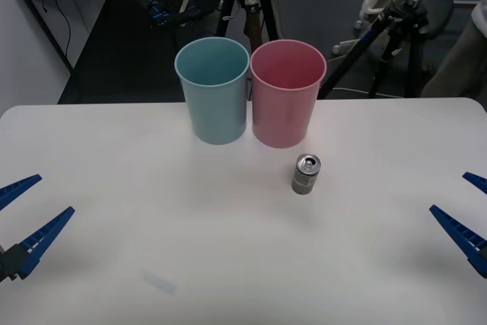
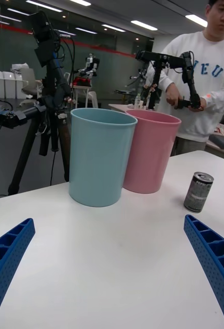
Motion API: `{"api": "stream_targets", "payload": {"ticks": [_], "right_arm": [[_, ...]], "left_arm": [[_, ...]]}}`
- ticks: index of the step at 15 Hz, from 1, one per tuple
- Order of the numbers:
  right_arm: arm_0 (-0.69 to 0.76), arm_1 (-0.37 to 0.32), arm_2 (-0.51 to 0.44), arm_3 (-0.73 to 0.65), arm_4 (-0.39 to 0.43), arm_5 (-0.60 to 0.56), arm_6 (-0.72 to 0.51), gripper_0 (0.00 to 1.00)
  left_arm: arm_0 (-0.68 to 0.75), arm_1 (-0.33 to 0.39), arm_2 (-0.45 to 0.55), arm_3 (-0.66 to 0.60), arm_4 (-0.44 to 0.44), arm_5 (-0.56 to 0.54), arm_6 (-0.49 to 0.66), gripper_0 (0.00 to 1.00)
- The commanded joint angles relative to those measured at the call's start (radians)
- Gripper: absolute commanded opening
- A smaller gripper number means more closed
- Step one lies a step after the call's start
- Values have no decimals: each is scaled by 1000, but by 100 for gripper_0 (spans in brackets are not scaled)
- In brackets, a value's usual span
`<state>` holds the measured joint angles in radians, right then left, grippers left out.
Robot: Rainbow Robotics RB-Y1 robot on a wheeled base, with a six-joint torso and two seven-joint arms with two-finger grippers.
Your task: Grasp the object on the table and drop it into the matching bin: aluminum can to the light blue bin, PET bottle to the pink bin.
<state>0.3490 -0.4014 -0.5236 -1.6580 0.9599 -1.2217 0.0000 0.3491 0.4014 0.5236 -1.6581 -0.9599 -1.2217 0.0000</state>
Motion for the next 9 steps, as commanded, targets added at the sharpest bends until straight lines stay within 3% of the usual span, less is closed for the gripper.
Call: {"api": "stream_targets", "payload": {"ticks": [1,5,9], "right_arm": [[21,38,17,23,8,-5,-2,100],[21,29,33,17,23,-15,6,100],[21,29,42,17,129,-45,98,100]], "left_arm": [[0,0,0,0,0,0,0,100],[0,0,0,0,0,0,0,100],[0,0,0,0,0,0,0,100]]}}
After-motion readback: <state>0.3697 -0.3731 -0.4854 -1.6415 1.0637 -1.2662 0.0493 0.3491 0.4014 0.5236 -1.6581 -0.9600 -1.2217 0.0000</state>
